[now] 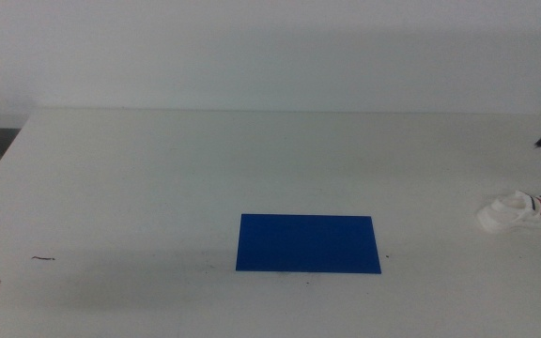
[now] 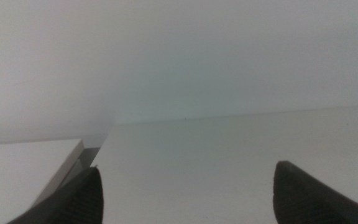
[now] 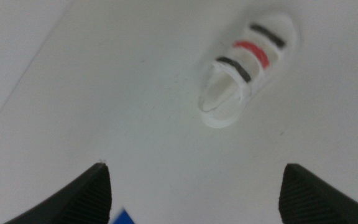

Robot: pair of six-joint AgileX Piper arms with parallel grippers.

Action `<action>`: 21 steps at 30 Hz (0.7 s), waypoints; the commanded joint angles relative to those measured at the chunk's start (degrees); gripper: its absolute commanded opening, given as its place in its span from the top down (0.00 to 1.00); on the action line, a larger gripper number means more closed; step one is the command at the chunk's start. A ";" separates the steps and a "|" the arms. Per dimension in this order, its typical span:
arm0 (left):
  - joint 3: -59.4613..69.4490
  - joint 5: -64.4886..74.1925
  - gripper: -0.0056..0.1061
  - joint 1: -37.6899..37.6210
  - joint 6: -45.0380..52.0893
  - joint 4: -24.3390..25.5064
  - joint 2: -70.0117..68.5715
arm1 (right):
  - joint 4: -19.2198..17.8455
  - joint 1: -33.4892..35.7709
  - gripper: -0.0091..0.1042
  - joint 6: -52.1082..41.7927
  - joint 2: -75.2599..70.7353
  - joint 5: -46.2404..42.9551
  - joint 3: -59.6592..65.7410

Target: Use one arm to grab the shoe from the table and place it on the mat.

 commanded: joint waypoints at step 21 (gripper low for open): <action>0.02 -0.67 0.11 -0.02 -0.17 -0.23 0.28 | -3.17 -0.33 0.10 31.24 19.02 -4.50 -4.96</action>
